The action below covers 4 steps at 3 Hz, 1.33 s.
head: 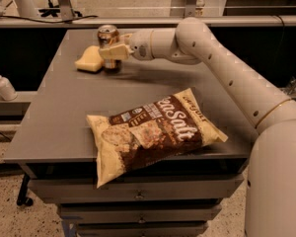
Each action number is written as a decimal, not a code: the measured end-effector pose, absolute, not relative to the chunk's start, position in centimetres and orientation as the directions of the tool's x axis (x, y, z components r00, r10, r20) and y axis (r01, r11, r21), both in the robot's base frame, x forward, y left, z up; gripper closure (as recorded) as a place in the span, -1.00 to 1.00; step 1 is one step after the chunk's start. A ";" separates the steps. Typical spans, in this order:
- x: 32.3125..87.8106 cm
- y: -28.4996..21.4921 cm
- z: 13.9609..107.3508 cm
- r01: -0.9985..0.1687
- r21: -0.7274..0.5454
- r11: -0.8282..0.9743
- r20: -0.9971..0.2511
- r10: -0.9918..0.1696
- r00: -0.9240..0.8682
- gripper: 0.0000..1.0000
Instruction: Move orange can near sponge
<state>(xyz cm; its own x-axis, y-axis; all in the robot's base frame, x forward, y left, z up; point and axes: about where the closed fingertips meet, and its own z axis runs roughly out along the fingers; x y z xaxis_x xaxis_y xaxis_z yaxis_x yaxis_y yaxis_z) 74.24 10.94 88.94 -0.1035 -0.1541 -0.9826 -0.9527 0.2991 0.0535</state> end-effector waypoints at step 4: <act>73.5 11.4 88.7 -0.957 0.066 0.282 -0.981 -0.155 -0.113 -1.00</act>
Offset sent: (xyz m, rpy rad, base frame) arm -0.0091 0.0014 -0.0011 0.0038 0.0114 0.0183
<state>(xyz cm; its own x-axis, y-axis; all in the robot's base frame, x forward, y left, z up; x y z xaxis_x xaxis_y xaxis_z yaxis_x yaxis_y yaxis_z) 73.47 11.39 88.66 -0.1131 -0.1550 -0.9814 -0.9571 0.2823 0.0657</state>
